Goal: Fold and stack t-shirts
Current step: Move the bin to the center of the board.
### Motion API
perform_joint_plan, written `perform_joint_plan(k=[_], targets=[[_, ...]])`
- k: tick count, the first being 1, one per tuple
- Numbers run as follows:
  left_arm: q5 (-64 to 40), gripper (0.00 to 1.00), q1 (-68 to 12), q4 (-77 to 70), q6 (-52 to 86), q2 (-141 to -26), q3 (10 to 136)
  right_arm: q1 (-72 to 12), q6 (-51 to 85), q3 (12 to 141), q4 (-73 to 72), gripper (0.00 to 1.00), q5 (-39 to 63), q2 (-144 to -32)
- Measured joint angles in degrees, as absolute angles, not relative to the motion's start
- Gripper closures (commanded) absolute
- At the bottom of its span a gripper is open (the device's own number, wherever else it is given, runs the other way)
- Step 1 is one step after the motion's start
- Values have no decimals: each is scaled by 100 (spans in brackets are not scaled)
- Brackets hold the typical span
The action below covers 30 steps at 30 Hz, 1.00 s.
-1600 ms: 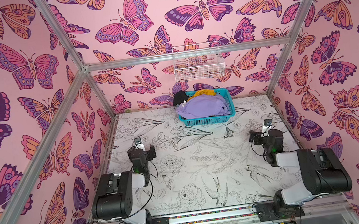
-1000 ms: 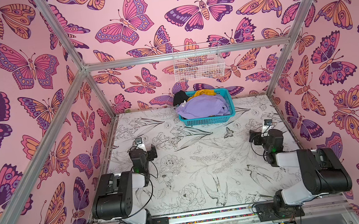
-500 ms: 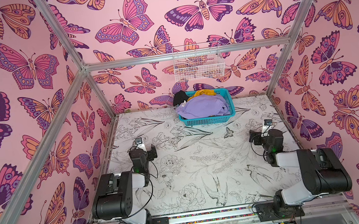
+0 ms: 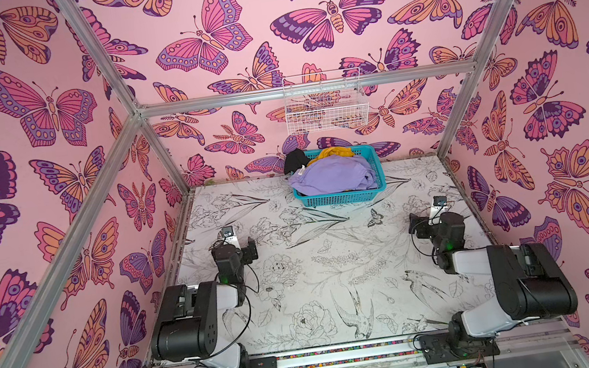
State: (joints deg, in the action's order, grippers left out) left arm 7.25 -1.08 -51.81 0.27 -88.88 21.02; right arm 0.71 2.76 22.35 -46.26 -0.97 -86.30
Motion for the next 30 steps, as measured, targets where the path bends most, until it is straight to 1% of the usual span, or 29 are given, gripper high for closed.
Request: perform_joint_plan(k=[13,15,16,17,18,20,22,23,25,27,30], targets=[[720,1,-110,-5183,23,-8886,2102,73,279,2235,-4630,1,-108,-8630],[974,1,-191,-4991,23,-8746,2115,71,314,2265,-4497,1,-226,-8580],[1164,1,-255,-4744,25,-8586,2158,71,340,2340,-4246,1,-316,-8499],[1389,1,-351,-4021,34,-8250,2355,67,416,2554,-3618,1,-462,-8324],[1575,1,-436,-3098,89,-7841,2740,67,482,2862,-2963,1,-567,-8101],[1695,1,-530,-1686,325,-7166,3846,34,604,3404,-2150,1,-620,-7540],[1450,1,-484,-926,685,-6595,4904,-128,725,3795,-1610,1,-668,-6779],[1157,1,-419,-611,945,-6263,5393,-246,803,3992,-1302,1,-679,-6375],[582,1,-314,-196,1415,-5843,5994,-397,978,4449,-650,1,-617,-5843],[-198,1,-259,123,2003,-5599,6399,-419,1140,5131,191,1,-388,-5623],[-1474,1,-259,506,3048,-5749,6539,-419,1210,6329,1500,1,366,-5852]])
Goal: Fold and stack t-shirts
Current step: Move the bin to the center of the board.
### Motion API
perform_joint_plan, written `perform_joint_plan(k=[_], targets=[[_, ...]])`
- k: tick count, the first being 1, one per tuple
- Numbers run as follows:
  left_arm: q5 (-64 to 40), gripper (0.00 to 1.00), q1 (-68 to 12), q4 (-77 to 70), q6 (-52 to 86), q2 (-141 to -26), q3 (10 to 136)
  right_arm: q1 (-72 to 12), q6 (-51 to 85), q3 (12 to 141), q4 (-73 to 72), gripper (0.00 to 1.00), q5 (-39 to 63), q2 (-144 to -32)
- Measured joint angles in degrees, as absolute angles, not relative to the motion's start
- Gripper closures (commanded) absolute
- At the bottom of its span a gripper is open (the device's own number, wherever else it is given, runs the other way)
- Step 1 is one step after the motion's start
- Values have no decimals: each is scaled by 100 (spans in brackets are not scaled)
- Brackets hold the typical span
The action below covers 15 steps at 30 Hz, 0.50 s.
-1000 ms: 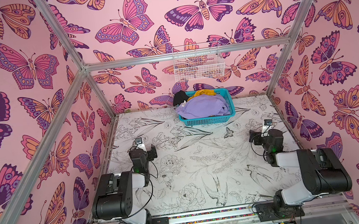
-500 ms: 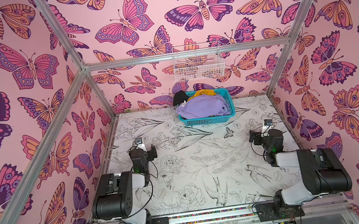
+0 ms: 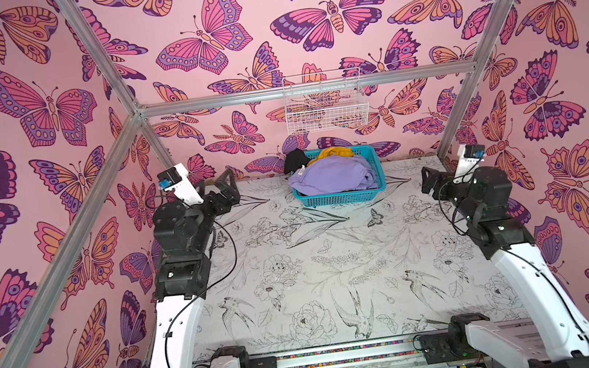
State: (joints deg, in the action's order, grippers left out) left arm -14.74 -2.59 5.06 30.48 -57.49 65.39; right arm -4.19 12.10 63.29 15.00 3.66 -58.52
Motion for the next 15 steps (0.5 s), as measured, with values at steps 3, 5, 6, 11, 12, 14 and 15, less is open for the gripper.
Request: perform_joint_plan(k=[3,5,6,11,12,14,15], targets=[[-2895,0,-257,683,4119,-6222,6477,-421,1317,7183,2377,1,1188,-6246],[-4038,2,-255,255,5002,-6742,6377,-421,1525,7465,2766,1,1857,-6440],[-4501,4,-257,-134,5492,-7013,6326,-421,1702,7505,2827,1,2298,-6499],[-5424,0,-187,-2934,8101,-7911,5697,-416,3520,7008,1577,1,4171,-6436],[-5502,0,-165,-3393,8493,-8012,5660,-410,3948,6862,1127,1,4440,-6412],[-5583,0,-132,-4042,8969,-7988,5666,-408,5078,6681,23,1,5028,-6471],[-5588,0,-117,-4093,9035,-7817,5675,-405,5546,6667,-469,1,5242,-6528]])
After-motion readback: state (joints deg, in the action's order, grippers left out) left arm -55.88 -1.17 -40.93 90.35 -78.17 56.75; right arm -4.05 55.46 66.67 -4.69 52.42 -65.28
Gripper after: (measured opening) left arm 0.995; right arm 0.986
